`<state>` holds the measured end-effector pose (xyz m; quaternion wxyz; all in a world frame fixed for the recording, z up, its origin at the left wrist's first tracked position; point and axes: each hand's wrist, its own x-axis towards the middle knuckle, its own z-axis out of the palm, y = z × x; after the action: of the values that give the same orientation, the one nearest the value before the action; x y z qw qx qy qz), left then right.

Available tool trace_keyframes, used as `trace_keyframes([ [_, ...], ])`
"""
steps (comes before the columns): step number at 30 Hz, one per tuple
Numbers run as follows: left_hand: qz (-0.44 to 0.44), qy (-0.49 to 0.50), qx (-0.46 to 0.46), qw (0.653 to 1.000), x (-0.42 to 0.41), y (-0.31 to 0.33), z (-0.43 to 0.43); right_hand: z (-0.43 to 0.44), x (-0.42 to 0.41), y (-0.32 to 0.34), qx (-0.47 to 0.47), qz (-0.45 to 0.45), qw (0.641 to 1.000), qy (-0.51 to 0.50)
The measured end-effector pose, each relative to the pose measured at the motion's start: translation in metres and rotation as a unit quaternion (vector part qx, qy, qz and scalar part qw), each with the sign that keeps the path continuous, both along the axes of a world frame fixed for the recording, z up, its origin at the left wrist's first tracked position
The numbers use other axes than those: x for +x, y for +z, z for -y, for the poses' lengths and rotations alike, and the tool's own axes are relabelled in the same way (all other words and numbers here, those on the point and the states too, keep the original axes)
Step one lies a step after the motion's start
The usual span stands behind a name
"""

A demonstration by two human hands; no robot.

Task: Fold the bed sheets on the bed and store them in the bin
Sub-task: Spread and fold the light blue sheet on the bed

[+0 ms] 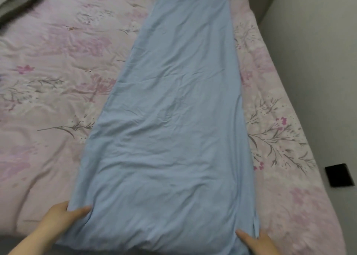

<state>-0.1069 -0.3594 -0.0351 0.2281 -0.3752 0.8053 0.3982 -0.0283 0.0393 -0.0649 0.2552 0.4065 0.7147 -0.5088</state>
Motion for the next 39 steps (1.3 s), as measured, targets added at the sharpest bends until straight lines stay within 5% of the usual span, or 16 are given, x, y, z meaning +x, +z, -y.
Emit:
trace_keyframes([
  [4, 0.043, 0.036, 0.011, 0.998, 0.041, -0.019, -0.007, 0.019, 0.036, -0.014, -0.052, 0.066, 0.996, 0.019],
  [8, 0.074, -0.019, 0.025, 0.997, 0.082, -0.031, -0.003, 0.022, 0.048, -0.023, -0.032, -0.01, 0.999, 0.006],
  [11, 0.051, 0.106, 0.06, 0.991, 0.108, -0.032, -0.009, 0.021, 0.065, -0.034, -0.088, 0.037, 0.995, 0.023],
  [16, 0.054, 0.132, 0.065, 0.988, 0.171, -0.033, -0.01, 0.01, 0.127, -0.039, -0.098, 0.127, 0.987, 0.016],
  [21, 0.009, 0.191, 0.098, 0.977, 0.214, -0.035, -0.015, 0.007, 0.194, -0.04, -0.104, 0.112, 0.988, -0.029],
  [24, -0.015, 0.203, 0.084, 0.975, 0.217, -0.033, -0.019, 0.006, 0.227, -0.041, -0.145, 0.057, 0.966, -0.205],
  [29, 0.013, 0.139, 0.111, 0.984, 0.23, -0.014, -0.005, 0.025, 0.249, -0.041, -0.042, -0.04, 0.947, -0.316],
  [39, -0.109, 0.172, 0.244, 0.948, 0.231, 0.094, 0.055, 0.049, 0.228, 0.095, -0.088, -0.287, 0.807, -0.508],
])
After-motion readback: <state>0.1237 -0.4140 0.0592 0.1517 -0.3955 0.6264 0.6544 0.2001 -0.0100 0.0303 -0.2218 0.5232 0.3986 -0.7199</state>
